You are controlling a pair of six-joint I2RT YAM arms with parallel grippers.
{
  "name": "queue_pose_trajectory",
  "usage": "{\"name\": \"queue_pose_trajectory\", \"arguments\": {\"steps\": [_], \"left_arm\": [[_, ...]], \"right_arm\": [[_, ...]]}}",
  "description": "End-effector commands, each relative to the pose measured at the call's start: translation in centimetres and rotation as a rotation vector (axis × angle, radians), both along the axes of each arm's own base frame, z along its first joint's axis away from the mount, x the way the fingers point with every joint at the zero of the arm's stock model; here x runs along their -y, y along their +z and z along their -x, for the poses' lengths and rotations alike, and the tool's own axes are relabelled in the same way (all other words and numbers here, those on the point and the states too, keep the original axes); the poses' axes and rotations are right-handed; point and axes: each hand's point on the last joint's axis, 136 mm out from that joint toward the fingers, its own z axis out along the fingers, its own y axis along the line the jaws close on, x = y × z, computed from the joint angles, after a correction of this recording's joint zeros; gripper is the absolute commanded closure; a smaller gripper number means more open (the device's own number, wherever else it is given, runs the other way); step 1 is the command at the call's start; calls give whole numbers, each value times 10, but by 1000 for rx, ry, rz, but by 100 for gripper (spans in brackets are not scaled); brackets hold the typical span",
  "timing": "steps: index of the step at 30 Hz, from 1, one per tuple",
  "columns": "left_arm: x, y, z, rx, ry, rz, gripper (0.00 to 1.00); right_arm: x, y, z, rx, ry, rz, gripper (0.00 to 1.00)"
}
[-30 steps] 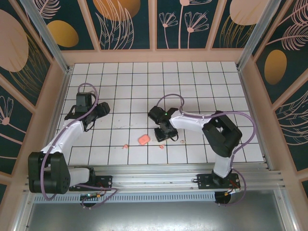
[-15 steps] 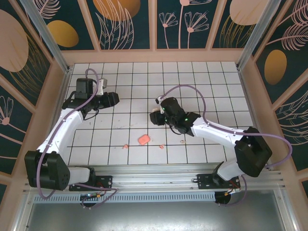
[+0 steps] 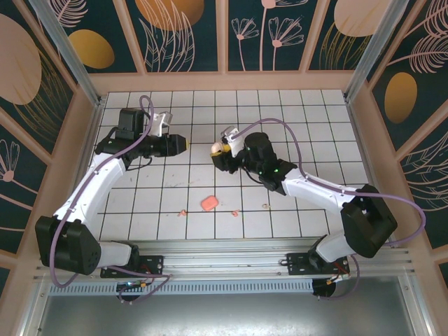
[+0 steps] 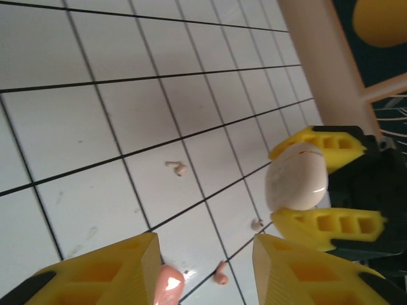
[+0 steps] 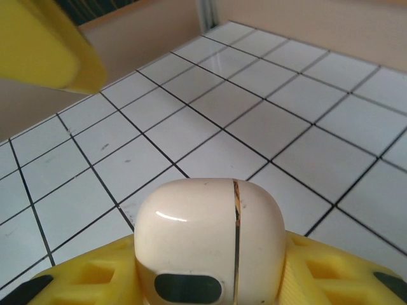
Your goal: Insert the wireless bluetooth earbuds into the charging case
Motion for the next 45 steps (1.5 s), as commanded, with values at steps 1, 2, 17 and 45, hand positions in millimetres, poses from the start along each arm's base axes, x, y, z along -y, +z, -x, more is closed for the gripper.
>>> {"name": "queue_pose_trajectory", "arguments": {"steps": [1, 2, 17, 45], "left_arm": [[18, 30, 2, 54, -76, 116, 57], [19, 34, 2, 62, -82, 129, 56], [41, 48, 18, 62, -216, 197, 49], [32, 10, 9, 59, -224, 28, 85]], "right_arm": [[-10, 29, 3, 174, 107, 15, 63], [-11, 29, 2, 191, 115, 33, 63], [-40, 35, -4, 340, 223, 172, 62], [-59, 58, 0, 429, 209, 166, 44]]}}
